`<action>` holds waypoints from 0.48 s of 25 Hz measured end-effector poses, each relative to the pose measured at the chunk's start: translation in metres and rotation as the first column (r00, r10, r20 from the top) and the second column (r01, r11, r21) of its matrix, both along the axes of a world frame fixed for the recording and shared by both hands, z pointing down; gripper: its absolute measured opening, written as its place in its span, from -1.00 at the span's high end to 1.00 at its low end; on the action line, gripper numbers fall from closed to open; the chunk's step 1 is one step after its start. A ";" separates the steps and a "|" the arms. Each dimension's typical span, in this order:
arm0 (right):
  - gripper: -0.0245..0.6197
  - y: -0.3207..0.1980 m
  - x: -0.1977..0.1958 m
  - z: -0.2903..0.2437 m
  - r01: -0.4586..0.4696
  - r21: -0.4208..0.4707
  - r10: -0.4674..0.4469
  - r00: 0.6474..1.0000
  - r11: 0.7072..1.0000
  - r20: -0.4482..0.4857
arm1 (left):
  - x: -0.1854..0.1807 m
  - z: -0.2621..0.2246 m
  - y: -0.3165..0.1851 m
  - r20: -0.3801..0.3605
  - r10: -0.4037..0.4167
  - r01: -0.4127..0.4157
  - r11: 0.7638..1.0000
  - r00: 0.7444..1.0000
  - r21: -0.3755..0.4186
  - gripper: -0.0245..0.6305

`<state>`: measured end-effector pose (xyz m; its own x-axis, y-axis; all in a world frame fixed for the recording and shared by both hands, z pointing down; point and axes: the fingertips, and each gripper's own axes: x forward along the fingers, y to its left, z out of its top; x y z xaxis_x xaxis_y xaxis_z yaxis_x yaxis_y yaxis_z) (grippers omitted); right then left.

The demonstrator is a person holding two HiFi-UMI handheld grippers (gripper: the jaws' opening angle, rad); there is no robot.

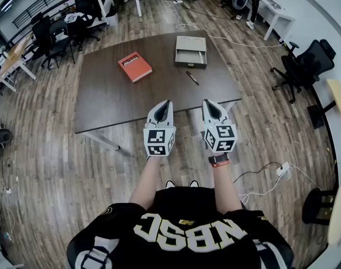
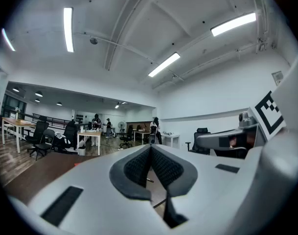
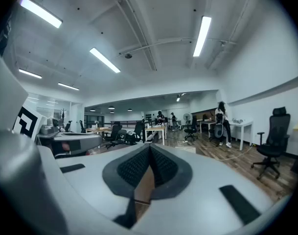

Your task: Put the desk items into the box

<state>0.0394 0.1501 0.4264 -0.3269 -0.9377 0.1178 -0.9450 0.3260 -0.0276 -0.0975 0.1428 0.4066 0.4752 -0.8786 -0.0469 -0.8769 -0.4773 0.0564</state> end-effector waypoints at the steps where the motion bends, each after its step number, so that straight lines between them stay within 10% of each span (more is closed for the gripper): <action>1: 0.90 -0.001 -0.004 -0.001 -0.001 0.004 0.001 1.000 1.000 0.001 | -0.003 0.001 -0.001 0.006 0.005 -0.005 1.000 1.000 -0.001 0.88; 12: 0.90 0.006 -0.046 0.003 0.004 0.010 -0.004 1.000 1.000 -0.004 | -0.032 0.006 0.003 -0.019 0.041 -0.041 0.999 0.999 -0.006 0.88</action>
<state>-0.0062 0.1559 0.4293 -0.3300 -0.9375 0.1100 -0.9438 0.3298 -0.0206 -0.1299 0.1456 0.4129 0.5099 -0.8587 -0.0505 -0.8554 -0.5124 0.0763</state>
